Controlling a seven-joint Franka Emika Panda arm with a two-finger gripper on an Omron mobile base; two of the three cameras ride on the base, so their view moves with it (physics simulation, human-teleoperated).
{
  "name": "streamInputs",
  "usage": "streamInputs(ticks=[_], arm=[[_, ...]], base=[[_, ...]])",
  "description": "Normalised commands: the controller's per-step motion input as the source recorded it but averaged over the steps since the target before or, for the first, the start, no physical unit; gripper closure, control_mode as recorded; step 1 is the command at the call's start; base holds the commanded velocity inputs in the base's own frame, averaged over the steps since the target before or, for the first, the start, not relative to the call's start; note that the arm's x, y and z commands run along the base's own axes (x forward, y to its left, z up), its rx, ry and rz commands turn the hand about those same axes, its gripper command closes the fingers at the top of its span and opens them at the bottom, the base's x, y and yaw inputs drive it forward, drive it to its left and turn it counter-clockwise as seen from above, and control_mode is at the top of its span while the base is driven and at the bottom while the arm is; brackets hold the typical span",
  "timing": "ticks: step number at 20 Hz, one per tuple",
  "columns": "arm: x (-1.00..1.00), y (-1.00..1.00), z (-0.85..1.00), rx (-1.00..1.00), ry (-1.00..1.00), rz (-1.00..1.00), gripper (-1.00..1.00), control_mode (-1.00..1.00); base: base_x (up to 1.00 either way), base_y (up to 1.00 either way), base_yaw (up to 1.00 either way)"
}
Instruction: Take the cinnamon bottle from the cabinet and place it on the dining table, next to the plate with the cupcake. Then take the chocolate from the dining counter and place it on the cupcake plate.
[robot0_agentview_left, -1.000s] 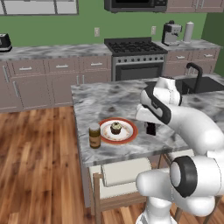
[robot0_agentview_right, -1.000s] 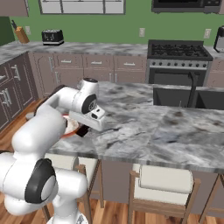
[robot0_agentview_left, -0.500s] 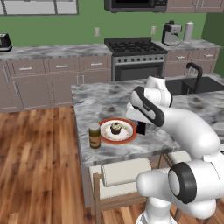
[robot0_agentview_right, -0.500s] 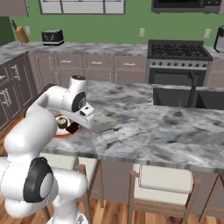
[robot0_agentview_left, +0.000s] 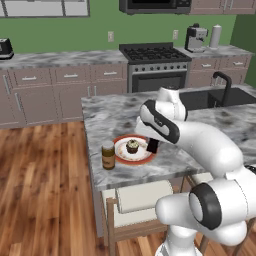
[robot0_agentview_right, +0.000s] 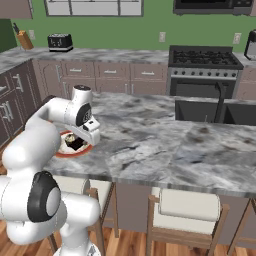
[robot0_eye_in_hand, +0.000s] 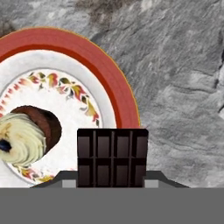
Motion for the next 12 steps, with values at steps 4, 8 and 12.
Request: streamInputs(ticks=[4,8,12], arm=[[0.11,0.19,-0.12,-0.01,0.0,-0.08,1.0,-1.0],[0.09,0.02,-0.1,-0.01,0.0,-0.06,1.0,-1.0],[0.01,0.01,-0.08,-0.01,0.02,-0.06,1.0,-1.0]], base=[[0.0,0.0,0.0],[0.0,0.0,0.0],[0.0,0.0,0.0]])
